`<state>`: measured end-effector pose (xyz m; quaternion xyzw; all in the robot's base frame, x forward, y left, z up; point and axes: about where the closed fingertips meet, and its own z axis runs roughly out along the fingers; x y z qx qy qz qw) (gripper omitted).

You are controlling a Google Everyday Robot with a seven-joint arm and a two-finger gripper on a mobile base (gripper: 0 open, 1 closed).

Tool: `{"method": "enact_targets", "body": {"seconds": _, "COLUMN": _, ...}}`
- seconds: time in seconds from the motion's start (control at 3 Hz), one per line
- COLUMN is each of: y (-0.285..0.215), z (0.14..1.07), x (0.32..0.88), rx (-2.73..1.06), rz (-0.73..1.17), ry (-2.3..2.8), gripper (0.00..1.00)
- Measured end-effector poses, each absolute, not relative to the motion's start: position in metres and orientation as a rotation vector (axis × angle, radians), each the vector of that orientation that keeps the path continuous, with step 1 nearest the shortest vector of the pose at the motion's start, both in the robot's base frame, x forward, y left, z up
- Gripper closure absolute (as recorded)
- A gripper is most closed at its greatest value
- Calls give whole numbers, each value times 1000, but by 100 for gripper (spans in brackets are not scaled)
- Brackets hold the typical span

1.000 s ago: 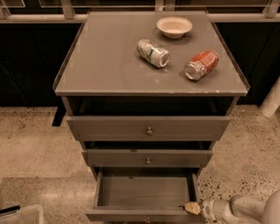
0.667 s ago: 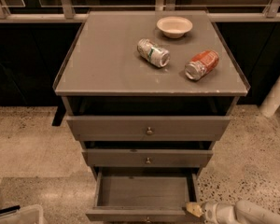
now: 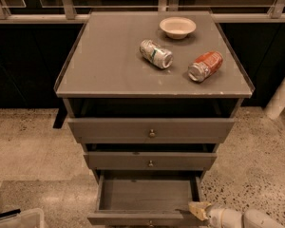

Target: Open bottom drawer

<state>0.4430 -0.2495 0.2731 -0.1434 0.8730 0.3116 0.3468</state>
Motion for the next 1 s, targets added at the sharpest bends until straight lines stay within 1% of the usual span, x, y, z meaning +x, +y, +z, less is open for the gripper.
{"method": "enact_targets", "body": {"seconds": 1.0, "y": -249, "z": 272, "x": 443, "rx": -372, "rz": 809, "ry": 2267, "gripper": 11}}
